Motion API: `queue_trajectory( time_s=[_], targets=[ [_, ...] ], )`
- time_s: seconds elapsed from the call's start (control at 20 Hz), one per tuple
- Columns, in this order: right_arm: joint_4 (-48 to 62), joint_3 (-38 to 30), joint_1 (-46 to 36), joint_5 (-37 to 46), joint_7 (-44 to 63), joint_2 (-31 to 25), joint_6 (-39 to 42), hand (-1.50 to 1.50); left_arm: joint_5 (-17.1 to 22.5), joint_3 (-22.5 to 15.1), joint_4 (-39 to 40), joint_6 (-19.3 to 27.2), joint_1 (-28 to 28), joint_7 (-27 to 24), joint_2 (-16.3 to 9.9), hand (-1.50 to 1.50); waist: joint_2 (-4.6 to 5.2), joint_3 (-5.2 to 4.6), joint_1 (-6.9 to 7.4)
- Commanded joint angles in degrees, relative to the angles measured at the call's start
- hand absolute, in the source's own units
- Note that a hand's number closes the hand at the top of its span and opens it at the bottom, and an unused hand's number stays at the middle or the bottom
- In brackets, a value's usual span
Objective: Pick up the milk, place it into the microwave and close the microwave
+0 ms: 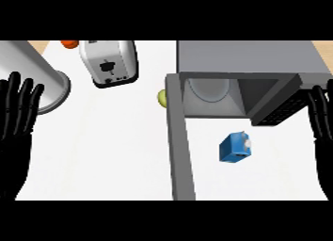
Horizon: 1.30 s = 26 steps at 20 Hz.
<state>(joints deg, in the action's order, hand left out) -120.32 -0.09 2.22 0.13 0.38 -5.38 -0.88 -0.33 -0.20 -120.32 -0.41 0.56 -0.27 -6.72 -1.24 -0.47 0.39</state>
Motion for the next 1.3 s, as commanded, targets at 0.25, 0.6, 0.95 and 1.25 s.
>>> queue_trajectory(
  time_s=[0.25,0.6,0.95,1.25],
  targets=[
    [-4.75,20.43,-4.22,9.17,7.16,5.25,-6.94,-1.5,-0.4,2.47,-4.7,1.14,-0.74,6.01,-1.03,-1.5,1.1,0.44,0.07],
    [-8.15,32.09,1.13,-0.32,10.56,5.36,-4.67,-1.5,11.78,4.88,-8.99,-0.53,-10.15,8.39,2.74,-1.5,0.99,0.44,-0.05],
    [-6.37,33.86,1.7,6.17,7.58,5.37,-10.93,-1.5,13.44,7.68,-9.09,-4.65,-16.53,3.82,2.65,-1.5,1.1,0.45,-0.26],
    [-3.63,25.25,-0.31,3.82,8.29,3.44,-9.53,-1.5,12.96,6.31,-9.09,-8.78,-22.47,-0.87,4.84,-1.5,1.17,0.46,-0.14]
  ],
)
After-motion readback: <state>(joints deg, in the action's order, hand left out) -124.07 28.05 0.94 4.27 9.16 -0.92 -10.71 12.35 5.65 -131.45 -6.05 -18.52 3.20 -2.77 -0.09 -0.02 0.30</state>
